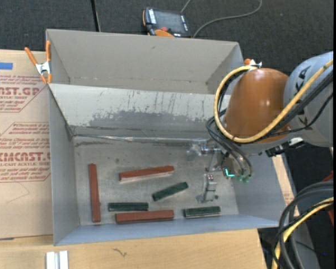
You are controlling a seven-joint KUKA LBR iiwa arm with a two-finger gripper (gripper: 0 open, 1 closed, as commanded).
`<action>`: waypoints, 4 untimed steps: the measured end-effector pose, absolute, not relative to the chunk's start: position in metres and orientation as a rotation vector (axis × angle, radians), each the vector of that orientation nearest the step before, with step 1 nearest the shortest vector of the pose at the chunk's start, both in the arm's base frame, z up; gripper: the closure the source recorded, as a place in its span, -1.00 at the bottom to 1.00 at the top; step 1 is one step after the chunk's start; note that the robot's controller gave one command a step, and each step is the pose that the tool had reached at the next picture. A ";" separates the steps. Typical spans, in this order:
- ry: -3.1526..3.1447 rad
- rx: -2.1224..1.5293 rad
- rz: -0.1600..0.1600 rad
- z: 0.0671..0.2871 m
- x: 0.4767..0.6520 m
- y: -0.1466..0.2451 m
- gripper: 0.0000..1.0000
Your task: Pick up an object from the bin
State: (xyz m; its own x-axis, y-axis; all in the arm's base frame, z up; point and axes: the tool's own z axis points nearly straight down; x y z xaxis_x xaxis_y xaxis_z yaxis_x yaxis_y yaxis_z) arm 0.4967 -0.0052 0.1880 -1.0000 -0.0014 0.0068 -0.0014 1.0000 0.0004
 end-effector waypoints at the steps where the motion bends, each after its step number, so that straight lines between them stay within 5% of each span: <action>1: -3.114 -0.377 -0.001 0.067 0.507 0.005 -1.00; 2: -3.123 -0.384 -0.002 0.083 0.553 0.007 -1.00; 3: -3.125 -0.334 -0.006 0.069 0.560 0.076 -1.00; 4: -3.125 -0.343 -0.001 0.070 0.560 0.071 1.00</action>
Offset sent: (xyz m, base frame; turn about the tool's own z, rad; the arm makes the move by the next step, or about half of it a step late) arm 0.0116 0.0090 -0.1180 0.2420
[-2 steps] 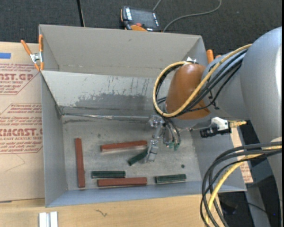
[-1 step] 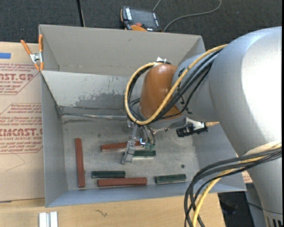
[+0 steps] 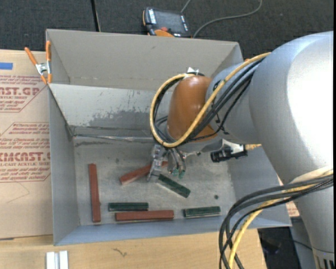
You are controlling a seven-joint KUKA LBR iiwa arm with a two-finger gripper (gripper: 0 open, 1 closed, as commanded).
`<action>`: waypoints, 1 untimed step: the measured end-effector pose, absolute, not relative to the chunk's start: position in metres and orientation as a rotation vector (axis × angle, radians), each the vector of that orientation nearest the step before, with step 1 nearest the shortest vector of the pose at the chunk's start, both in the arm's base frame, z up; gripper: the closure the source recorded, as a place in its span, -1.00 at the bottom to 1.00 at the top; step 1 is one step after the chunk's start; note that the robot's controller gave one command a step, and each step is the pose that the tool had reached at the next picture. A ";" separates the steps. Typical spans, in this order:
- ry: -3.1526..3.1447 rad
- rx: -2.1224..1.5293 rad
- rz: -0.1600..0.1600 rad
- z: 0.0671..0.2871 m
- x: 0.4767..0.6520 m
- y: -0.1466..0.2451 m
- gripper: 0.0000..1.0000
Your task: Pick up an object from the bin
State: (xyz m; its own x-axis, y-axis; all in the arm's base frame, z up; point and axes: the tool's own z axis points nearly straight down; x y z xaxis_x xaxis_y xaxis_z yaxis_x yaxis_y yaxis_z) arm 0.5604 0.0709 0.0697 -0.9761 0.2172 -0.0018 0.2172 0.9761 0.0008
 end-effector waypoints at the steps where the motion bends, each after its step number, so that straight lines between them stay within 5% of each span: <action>1: 3.122 0.343 0.000 0.070 0.560 0.071 -1.00</action>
Offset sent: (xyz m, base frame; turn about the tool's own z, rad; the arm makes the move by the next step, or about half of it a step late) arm 0.0000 0.0000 0.0000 0.0000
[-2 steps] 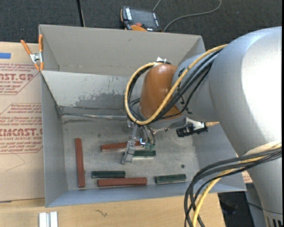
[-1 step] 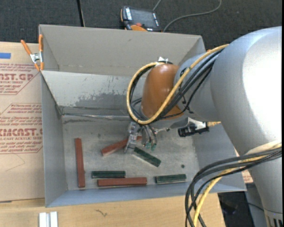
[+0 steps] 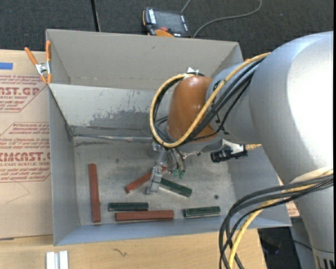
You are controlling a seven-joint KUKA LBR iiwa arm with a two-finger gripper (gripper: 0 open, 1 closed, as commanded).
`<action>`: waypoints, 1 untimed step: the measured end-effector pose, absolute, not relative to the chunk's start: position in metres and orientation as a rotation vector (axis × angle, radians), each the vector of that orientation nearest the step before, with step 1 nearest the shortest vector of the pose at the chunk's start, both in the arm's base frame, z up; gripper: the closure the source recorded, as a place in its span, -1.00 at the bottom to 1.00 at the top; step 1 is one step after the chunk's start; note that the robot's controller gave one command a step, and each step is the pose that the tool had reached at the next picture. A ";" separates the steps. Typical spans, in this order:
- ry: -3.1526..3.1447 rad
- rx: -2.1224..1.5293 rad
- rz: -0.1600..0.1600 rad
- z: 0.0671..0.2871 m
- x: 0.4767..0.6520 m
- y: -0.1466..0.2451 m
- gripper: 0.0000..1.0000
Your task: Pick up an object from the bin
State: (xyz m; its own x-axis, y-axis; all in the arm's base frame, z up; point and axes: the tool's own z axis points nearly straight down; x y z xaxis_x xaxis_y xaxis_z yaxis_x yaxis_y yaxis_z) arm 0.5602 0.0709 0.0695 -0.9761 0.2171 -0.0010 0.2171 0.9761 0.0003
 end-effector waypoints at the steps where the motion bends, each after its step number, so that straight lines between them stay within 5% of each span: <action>1: 3.120 0.343 0.000 0.070 0.561 0.071 1.00</action>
Offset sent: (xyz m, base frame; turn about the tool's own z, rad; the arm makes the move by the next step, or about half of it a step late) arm 0.0000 0.0000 0.0000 0.0000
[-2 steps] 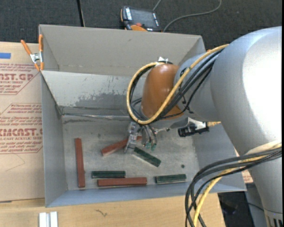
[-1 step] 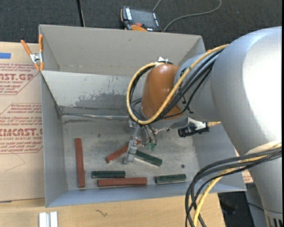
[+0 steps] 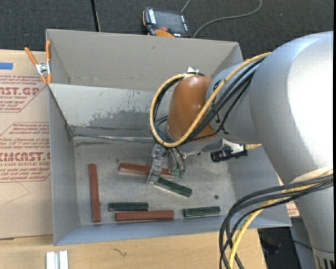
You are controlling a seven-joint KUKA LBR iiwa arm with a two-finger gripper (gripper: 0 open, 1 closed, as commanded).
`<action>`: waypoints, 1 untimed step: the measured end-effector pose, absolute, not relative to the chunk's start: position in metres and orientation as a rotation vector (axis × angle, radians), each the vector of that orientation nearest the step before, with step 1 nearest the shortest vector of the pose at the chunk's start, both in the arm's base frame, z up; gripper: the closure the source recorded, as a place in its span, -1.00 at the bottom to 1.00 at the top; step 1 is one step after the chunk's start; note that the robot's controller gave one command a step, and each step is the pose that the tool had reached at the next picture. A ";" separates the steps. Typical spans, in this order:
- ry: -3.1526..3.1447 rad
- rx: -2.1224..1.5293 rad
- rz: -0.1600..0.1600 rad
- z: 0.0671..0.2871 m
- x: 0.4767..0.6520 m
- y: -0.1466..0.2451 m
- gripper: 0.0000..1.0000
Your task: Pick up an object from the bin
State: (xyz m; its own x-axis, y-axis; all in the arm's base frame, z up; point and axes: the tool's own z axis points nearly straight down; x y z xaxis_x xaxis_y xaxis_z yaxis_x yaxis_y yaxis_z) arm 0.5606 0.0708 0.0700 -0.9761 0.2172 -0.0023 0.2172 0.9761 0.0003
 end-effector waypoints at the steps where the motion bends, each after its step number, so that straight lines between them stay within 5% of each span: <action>1: 3.117 0.295 0.006 0.244 0.573 0.106 1.00</action>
Offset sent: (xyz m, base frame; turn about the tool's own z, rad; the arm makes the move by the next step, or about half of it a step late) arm 0.0102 0.0333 0.1691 -0.0275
